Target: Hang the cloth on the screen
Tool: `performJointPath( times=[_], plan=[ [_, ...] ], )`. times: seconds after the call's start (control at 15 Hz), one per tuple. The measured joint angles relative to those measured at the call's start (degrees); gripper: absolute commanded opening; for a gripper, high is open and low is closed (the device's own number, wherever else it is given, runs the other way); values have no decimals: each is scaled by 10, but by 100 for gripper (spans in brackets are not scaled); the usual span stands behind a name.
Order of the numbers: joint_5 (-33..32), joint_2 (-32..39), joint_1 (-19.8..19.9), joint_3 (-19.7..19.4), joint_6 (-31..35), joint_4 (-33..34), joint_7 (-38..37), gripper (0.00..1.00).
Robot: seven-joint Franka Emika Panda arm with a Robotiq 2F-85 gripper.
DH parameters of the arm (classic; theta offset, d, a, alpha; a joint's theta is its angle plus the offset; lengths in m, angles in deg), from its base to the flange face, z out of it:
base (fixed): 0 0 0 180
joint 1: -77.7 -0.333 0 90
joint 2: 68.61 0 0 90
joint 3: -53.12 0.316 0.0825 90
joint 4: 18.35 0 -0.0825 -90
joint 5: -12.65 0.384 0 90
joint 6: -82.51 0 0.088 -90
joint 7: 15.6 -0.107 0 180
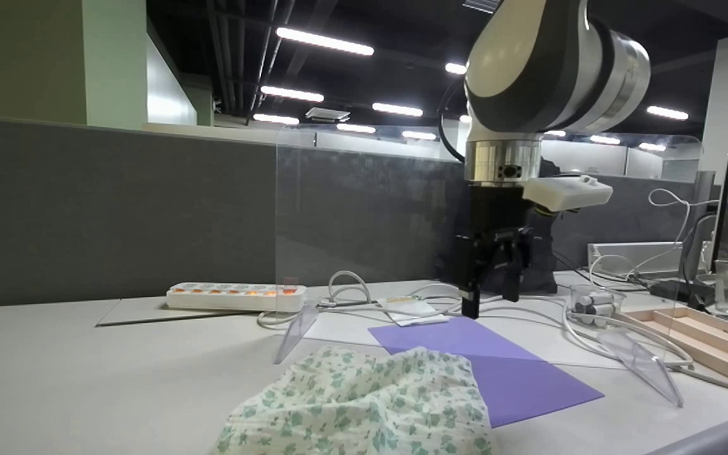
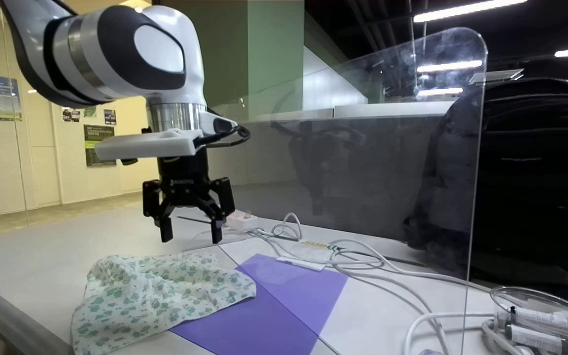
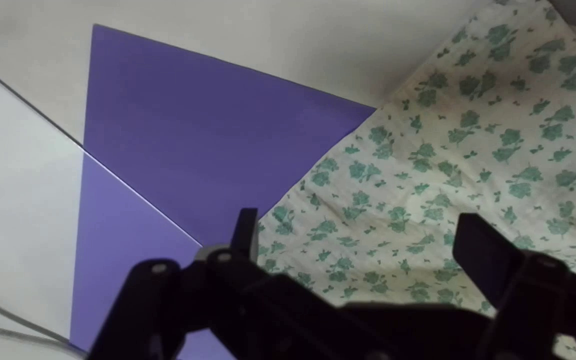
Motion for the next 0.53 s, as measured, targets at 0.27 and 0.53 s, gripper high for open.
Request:
performJointPath(
  times=[0.27,0.53],
  plan=[
    [-60,68,-3,9,81,0,-24,100],
    [-128,131,-14,5,134,1,-61,100]
  ],
)
